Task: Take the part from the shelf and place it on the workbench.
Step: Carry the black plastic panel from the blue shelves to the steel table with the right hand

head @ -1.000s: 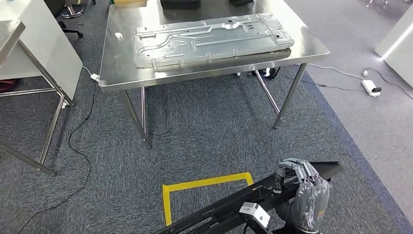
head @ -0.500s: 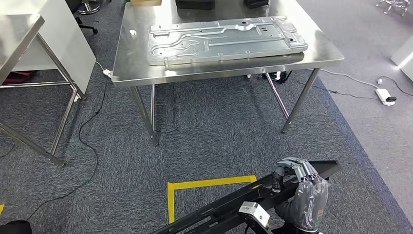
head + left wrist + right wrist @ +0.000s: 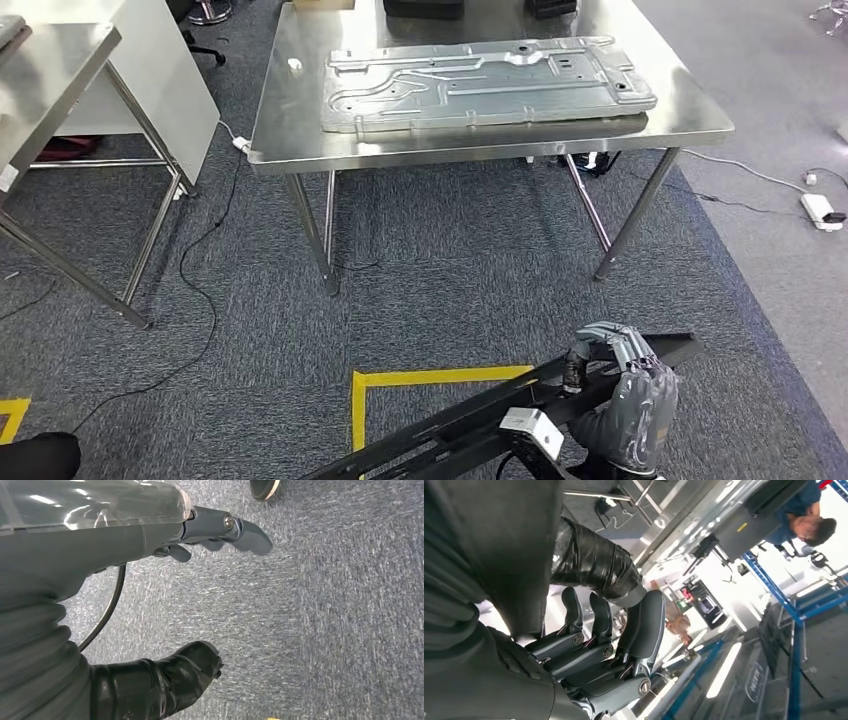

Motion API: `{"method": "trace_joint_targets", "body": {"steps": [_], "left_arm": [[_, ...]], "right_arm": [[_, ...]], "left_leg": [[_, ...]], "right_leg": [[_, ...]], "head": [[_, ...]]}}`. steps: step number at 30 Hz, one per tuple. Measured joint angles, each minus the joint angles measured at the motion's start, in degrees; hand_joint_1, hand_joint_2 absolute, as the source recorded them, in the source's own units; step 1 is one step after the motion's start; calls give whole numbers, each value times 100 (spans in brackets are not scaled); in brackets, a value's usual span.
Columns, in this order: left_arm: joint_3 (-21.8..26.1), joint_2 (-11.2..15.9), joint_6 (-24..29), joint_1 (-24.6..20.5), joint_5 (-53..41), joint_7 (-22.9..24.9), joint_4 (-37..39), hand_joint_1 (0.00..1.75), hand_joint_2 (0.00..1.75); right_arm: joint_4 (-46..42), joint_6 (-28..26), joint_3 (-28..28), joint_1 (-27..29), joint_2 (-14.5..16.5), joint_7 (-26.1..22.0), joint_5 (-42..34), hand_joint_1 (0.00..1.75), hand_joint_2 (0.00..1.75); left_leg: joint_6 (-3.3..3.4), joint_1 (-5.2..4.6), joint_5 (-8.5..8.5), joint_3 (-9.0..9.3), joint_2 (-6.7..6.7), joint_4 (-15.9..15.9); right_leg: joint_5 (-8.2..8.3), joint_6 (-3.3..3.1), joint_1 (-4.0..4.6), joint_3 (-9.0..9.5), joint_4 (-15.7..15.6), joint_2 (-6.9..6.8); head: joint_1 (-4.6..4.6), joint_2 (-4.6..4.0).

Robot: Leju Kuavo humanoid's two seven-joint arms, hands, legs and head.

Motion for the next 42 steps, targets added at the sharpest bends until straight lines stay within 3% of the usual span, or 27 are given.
{"method": "trace_joint_targets", "body": {"steps": [2,3,5,6,7,8,9,11,13,17,19,21,22,23,24,26,28,31,33,36,37,38,39,42], "left_arm": [[0,1,1,0,0,0,0,0,175],[0,1,1,-3,0,0,0,0,175],[0,-3,0,-4,-1,0,0,0,175],[0,-4,-1,-3,-1,0,0,0,175],[0,-5,-1,0,-2,0,0,0,175],[0,-5,-1,3,-2,0,0,0,175],[0,-4,-1,7,-1,2,0,0,175],[0,1,-1,7,1,4,0,0,175],[0,4,0,-2,2,4,0,0,175],[0,-3,1,1,3,5,0,0,175],[0,-6,1,0,3,5,0,0,175],[0,-2,1,-1,2,5,0,0,175],[0,-2,1,1,2,6,0,0,175],[0,-2,0,3,2,7,0,0,175],[0,-3,-1,4,2,7,0,0,175],[0,-10,-2,3,2,7,0,0,175],[0,-15,-2,-1,2,7,0,0,175],[0,-14,0,-1,1,7,0,0,175],[0,-11,0,-4,-3,7,0,0,175],[0,-11,-11,-4,-6,-5,0,0,175],[-1,-14,-24,1,-6,-22,0,0,175],[-1,-15,-45,6,-7,-44,0,0,175],[-2,-14,-73,10,-8,-68,0,0,175],[-2,-1,-168,11,-20,-132,0,0,175]], "right_arm": [[7,0,0,-4,-5,9,10,175,175],[7,0,0,-6,-5,9,21,175,175],[11,1,0,-6,-5,9,37,175,175],[14,1,0,-4,-5,9,40,175,175],[17,0,0,-4,-5,9,44,175,175],[20,0,0,-5,-5,9,47,175,175],[21,0,0,-5,-5,9,48,175,175],[21,0,0,-7,-5,9,49,175,175],[20,0,0,-8,-5,9,49,175,175],[17,0,0,-14,-5,9,49,175,175],[17,0,0,-16,-6,9,49,175,175],[21,0,0,-13,-9,9,49,175,175],[25,0,0,-10,-10,9,49,175,175],[28,0,0,-9,-12,9,49,175,175],[31,0,0,-10,-13,9,49,175,175],[34,0,0,-15,-14,9,49,175,175],[36,0,0,-18,-14,13,61,175,175],[38,0,0,-17,-14,31,97,175,175],[38,0,0,-22,-13,24,145,175,175],[40,0,2,-20,-12,-8,197,175,175],[43,1,2,-18,-12,-17,197,175,175],[45,1,2,-18,-12,-22,197,175,175],[47,1,2,-17,-12,-28,197,175,175],[48,0,0,-17,-11,-64,196,175,175]], "left_leg": [[-59,13,-98,-44,46,117],[-82,17,-238,-137,76,330],[-115,22,-622,-474,121,1066],[-125,23,-761,-640,126,1427],[-127,23,-797,-730,131,1628],[-119,22,-717,-708,135,1598],[-100,21,-540,-570,142,1332],[-38,1,-186,-162,177,509],[16,-31,-65,47,207,48],[117,-12,-13,76,199,-58],[176,13,21,91,204,-99],[197,11,24,77,199,-95],[198,9,22,74,194,-89],[195,9,18,74,185,-82],[188,9,12,80,175,-74],[154,5,-11,91,154,-51],[100,-10,-30,76,142,-24],[0,-12,-41,65,141,-24],[-56,0,-198,-14,152,178],[-107,10,-742,-479,163,1209],[-115,11,-840,-621,163,1513],[-115,11,-829,-677,163,1631],[-106,10,-706,-621,163,1520],[-37,-6,-164,-69,172,365]], "right_leg": [[31,-80,-13,16,-46,-23],[44,-117,-19,22,-67,-42],[46,-158,-3,11,-70,-82],[45,-163,9,6,-68,-100],[44,-167,21,4,-65,-112],[43,-168,29,7,-62,-119],[40,-168,36,15,-58,-123],[30,-155,53,25,-45,-125],[25,-116,67,11,-30,-130],[-31,-5,66,-9,35,-124],[-334,49,47,-212,505,-91],[-685,92,22,-565,1257,-71],[-740,106,10,-683,1498,-68],[-681,114,-1,-707,1533,-67],[-513,114,-9,-612,1327,-66],[-129,88,-15,-231,534,-56],[27,49,7,-11,29,-42],[37,-27,23,-7,-42,-37],[58,-104,-1,11,-78,-50],[61,-167,5,6,-87,-83],[60,-170,14,4,-84,-89],[59,-171,20,4,-80,-91],[57,-171,24,10,-77,-90],[41,-145,39,30,-65,-84]], "head": [[-4,0],[-8,0],[-16,0],[-15,0],[-16,0],[-16,0],[-16,0],[-15,0],[-14,0],[-7,0],[3,0],[8,0],[9,0],[9,0],[9,0],[9,0],[7,0],[2,0],[-5,0],[-17,0],[-16,0],[-16,0],[-16,0],[-15,0]]}}
